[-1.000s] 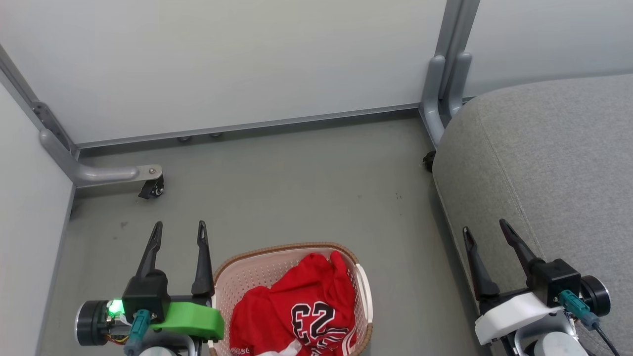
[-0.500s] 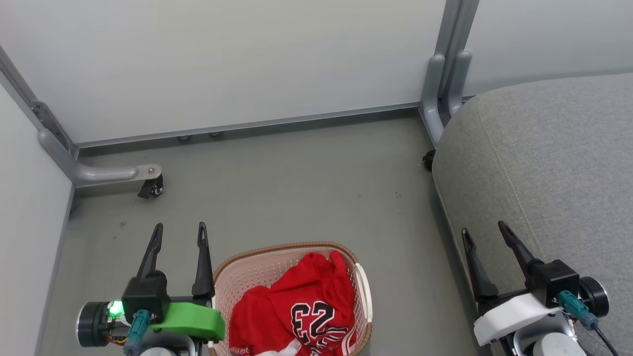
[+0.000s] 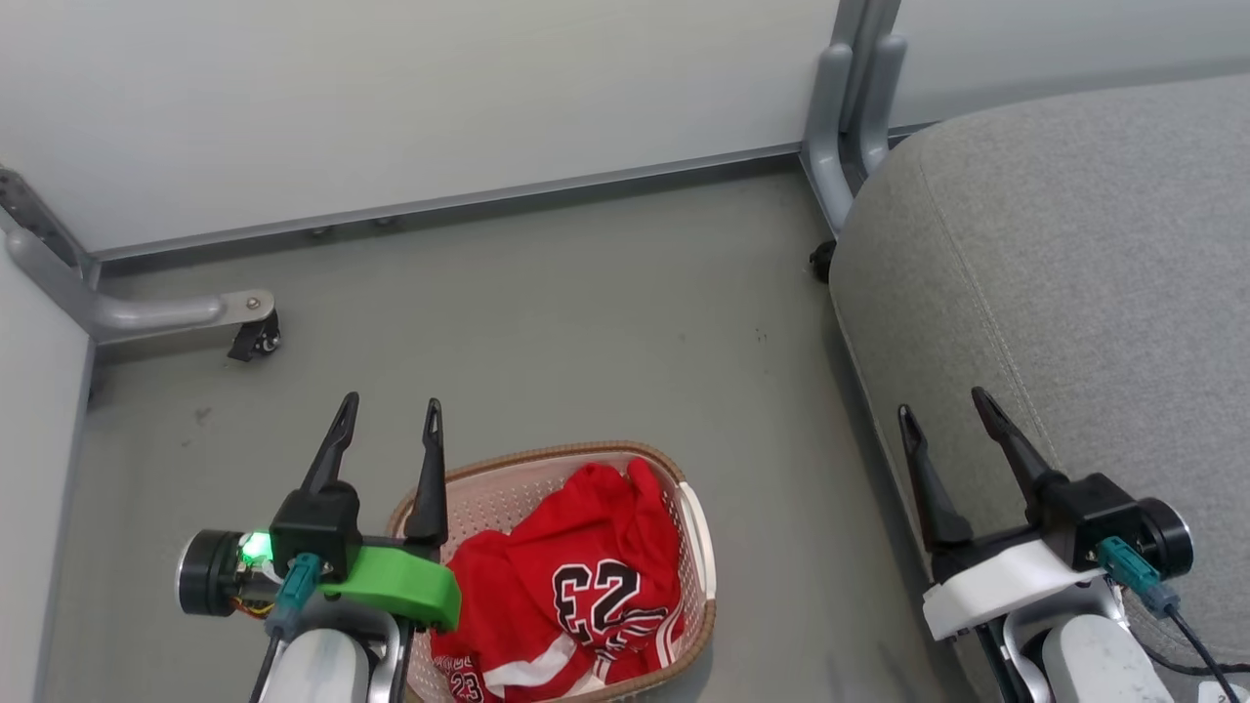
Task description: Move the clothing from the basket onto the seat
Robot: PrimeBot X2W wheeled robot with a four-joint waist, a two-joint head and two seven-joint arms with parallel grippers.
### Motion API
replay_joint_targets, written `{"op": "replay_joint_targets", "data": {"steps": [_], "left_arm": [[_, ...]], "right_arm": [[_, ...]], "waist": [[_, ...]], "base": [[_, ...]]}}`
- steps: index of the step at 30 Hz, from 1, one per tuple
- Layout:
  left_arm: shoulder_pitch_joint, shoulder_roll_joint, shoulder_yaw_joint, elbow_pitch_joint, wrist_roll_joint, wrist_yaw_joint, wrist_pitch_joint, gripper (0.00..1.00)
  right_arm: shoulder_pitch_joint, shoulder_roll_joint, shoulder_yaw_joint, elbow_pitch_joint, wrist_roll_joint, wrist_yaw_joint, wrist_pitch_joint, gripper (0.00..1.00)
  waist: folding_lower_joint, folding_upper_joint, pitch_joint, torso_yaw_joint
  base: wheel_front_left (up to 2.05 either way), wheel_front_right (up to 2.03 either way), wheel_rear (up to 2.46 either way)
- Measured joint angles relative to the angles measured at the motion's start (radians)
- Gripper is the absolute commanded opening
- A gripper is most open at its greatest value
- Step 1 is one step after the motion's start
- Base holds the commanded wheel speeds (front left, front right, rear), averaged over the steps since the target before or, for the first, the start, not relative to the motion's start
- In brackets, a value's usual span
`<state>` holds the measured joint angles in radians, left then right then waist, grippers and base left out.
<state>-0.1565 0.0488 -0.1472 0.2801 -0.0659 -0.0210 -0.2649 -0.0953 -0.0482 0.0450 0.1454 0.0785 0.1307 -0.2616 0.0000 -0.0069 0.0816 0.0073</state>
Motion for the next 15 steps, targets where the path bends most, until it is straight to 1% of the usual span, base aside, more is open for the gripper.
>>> {"op": "replay_joint_targets", "data": {"steps": [9, 15], "left_arm": [[-0.139, 0.014, -0.027, 0.131, 0.024, -0.049, 0.000, 1.00], [-0.233, 0.040, -0.058, 0.237, 0.047, -0.073, 0.000, 1.00]], "right_arm": [[-0.089, 0.000, 0.031, -0.049, 0.004, 0.000, 0.000, 1.00], [-0.159, 0.000, 0.061, -0.094, 0.020, 0.001, 0.000, 1.00]], "waist": [[0.0000, 0.0000, 0.114, -0.059], [0.0000, 0.0000, 0.210, -0.107]], "base": [[0.00, 0.00, 0.00], [0.00, 0.00, 0.00]]}}
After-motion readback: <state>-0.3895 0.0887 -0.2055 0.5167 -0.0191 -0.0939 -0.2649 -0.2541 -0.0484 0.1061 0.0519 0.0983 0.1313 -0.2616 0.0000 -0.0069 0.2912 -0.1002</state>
